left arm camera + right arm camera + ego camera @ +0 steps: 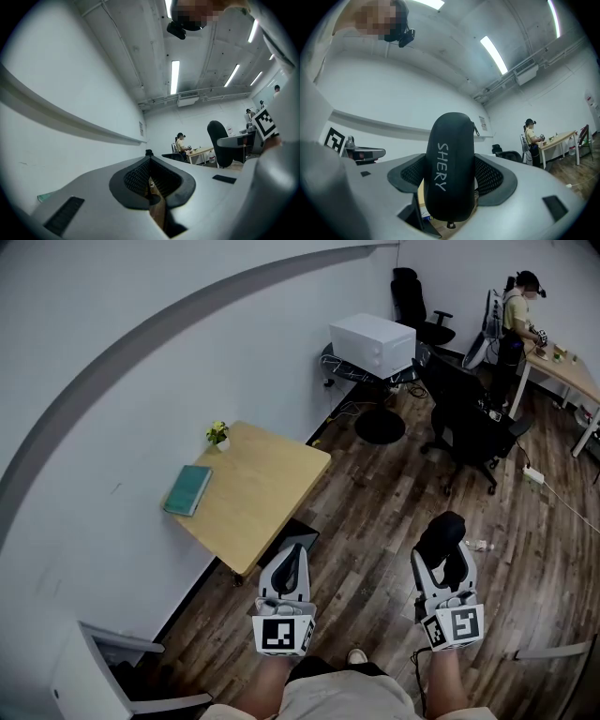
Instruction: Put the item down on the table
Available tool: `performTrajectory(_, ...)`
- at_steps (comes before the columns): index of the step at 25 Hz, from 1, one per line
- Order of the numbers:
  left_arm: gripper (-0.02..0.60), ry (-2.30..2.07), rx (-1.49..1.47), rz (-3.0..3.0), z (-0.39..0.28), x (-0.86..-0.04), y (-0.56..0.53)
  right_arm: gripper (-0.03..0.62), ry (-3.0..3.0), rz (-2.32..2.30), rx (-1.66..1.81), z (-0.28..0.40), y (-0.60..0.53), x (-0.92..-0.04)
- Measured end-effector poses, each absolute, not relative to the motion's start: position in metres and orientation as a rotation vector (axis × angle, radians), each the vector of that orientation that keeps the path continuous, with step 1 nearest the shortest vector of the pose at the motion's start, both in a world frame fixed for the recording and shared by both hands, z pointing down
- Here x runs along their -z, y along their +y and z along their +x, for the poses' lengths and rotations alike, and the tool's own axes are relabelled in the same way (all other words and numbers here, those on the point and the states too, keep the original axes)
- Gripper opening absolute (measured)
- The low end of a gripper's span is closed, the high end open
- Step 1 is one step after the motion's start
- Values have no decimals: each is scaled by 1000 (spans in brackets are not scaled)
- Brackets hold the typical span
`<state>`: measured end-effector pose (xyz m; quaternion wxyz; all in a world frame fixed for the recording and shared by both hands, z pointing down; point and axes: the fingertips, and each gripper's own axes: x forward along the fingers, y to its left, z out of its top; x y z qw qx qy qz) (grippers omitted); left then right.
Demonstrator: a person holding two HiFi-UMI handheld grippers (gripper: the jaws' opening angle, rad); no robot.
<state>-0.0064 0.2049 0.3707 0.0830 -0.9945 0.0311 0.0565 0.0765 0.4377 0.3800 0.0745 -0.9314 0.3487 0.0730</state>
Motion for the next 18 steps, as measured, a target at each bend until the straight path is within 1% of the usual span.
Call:
performTrajectory(9, 8, 111, -167, -3007, 34, -381, 163, 333, 1094, -2812, -213, 114, 389, -380)
performTrajectory(18, 8, 118, -177, -3012, 83, -382, 78, 333, 1138, -2846, -226, 161, 299, -372)
